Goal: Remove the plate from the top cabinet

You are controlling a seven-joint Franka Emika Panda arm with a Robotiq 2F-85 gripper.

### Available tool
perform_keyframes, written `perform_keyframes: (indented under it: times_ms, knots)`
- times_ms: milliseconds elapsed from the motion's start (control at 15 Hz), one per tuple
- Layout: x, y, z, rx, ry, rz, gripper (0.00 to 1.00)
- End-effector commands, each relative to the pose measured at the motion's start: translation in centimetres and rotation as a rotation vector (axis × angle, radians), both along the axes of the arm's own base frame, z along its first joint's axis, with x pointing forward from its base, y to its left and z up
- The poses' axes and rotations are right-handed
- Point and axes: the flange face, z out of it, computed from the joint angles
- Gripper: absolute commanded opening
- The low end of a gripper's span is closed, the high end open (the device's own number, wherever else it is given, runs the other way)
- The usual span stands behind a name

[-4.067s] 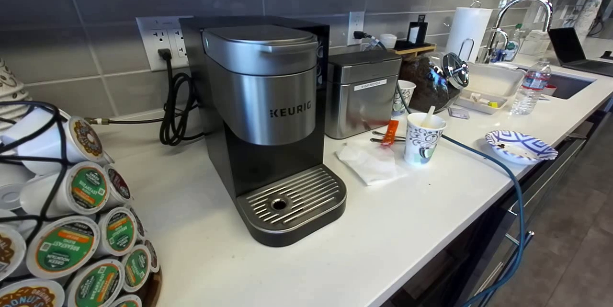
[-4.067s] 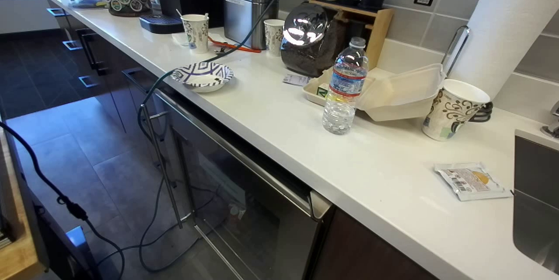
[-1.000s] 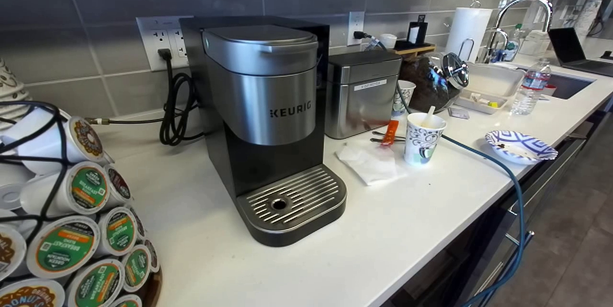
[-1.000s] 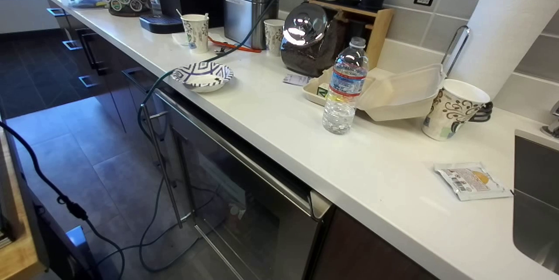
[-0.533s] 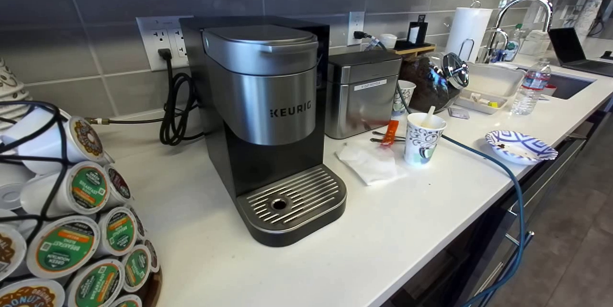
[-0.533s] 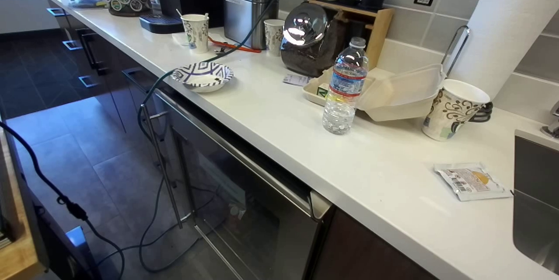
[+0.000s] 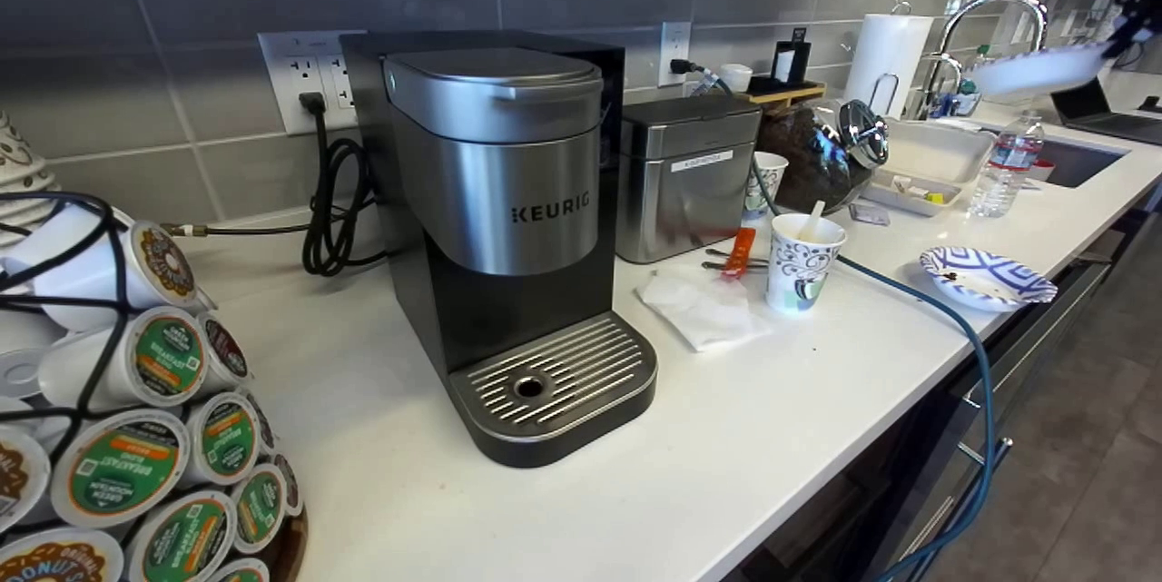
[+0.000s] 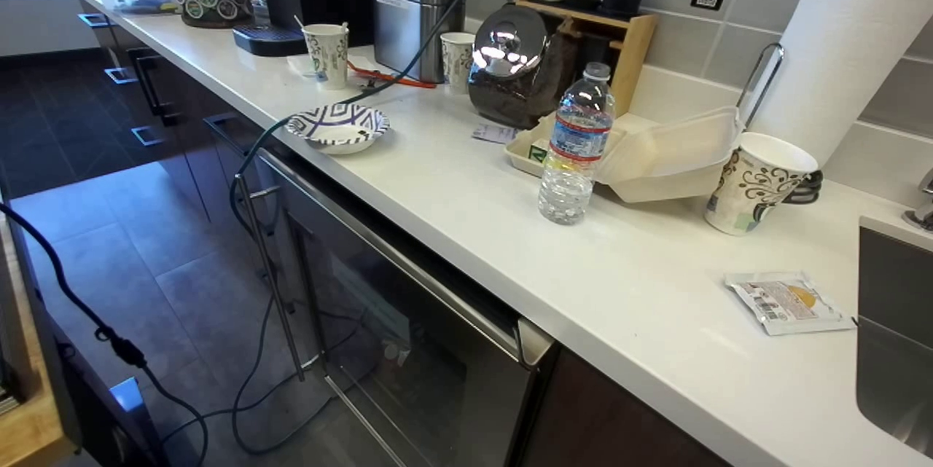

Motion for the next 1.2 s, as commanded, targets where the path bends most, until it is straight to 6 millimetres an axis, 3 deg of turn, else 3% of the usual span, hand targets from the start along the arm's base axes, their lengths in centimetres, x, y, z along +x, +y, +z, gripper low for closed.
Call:
perform_keyframes:
  times_ms: [0,133,200,467,733,1133]
  knots:
    - [-4.3,-1.5,-7.7,0.100,0.058,-0.110,0.01]
    - [-5.6,-3.2,-9.5,0.130,0.102,-0.167,0.01]
    - [-4.0,-2.6,-8.6,0.099,0.105,-0.107,0.03]
    - [-5.3,-3.8,-9.7,0.117,0.119,-0.145,0.03]
    - [-4.4,-4.2,-9.7,-0.035,-0.071,-0.146,0.01]
    - [-4.7,-6.3,-16.1,-0.049,-0.141,-0.122,0.01]
